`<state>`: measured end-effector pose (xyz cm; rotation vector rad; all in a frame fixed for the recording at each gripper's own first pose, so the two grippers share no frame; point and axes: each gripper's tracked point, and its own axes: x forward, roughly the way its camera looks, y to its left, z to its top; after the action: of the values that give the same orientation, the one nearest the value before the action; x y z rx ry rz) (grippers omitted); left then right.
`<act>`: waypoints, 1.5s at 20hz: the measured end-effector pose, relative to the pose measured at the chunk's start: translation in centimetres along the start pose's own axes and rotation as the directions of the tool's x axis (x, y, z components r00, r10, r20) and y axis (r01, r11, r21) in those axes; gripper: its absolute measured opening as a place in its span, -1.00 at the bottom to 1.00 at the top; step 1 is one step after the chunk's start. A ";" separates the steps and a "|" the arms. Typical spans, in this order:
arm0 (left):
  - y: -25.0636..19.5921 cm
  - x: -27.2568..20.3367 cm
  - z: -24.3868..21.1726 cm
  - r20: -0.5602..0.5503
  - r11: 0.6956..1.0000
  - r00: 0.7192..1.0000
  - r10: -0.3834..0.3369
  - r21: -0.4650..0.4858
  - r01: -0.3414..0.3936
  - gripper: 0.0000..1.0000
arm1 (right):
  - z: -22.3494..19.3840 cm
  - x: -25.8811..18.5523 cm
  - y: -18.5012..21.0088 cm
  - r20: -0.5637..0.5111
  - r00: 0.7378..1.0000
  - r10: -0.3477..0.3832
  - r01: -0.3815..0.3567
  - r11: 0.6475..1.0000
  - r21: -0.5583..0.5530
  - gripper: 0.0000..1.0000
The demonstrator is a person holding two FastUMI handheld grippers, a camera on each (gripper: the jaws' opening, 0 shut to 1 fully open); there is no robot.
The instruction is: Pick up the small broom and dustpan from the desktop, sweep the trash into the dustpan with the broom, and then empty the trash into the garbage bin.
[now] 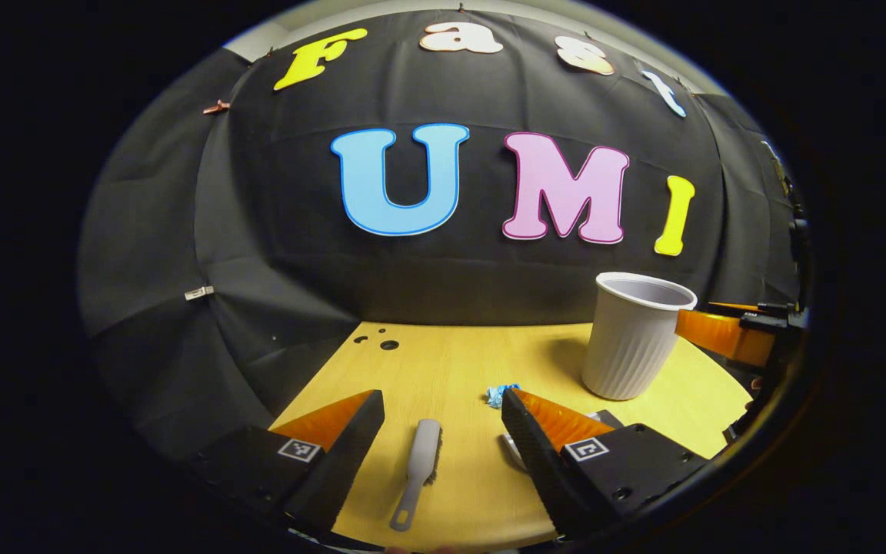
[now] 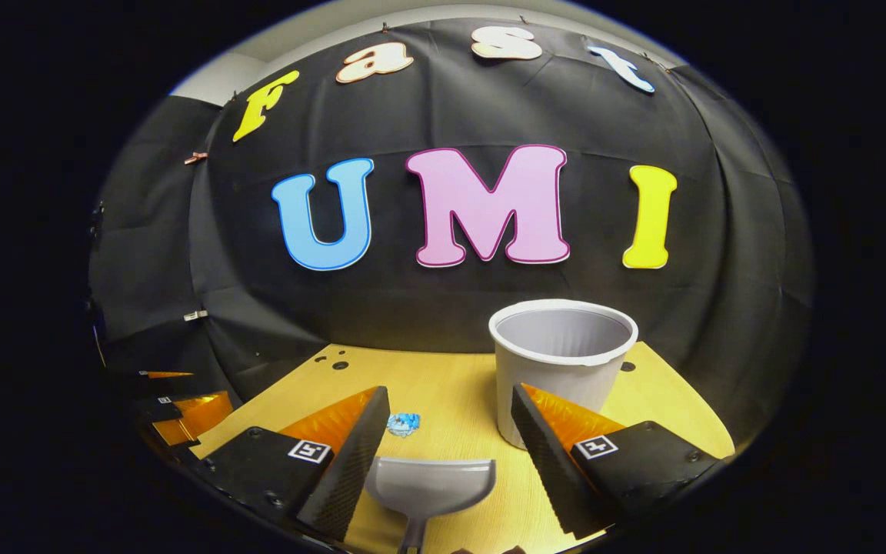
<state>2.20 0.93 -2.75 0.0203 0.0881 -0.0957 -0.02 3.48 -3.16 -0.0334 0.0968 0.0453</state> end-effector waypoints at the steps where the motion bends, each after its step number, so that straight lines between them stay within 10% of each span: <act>1: 0.0 0.2 -0.5 -0.016 1.000 1.000 -0.007 -0.004 0.007 0.98 | -0.2 -0.1 0.0 -0.007 1.000 0.001 -0.001 1.000 0.001 0.97; 10: 2.6 3.7 -7.8 -0.288 0.998 0.957 -0.036 0.036 0.049 0.98 | -2.6 -1.7 -1.3 -0.089 0.996 -0.022 0.021 1.000 -0.014 0.97; 30: 4.6 9.1 -24.4 -0.797 0.973 0.599 -0.072 0.077 0.219 0.94 | -13.0 -4.9 0.2 -0.357 0.925 -0.128 0.160 0.985 0.060 0.98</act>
<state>9.49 5.23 -27.82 0.2309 0.9959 -0.2586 -6.15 2.99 -15.64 0.0408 0.4558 -0.1136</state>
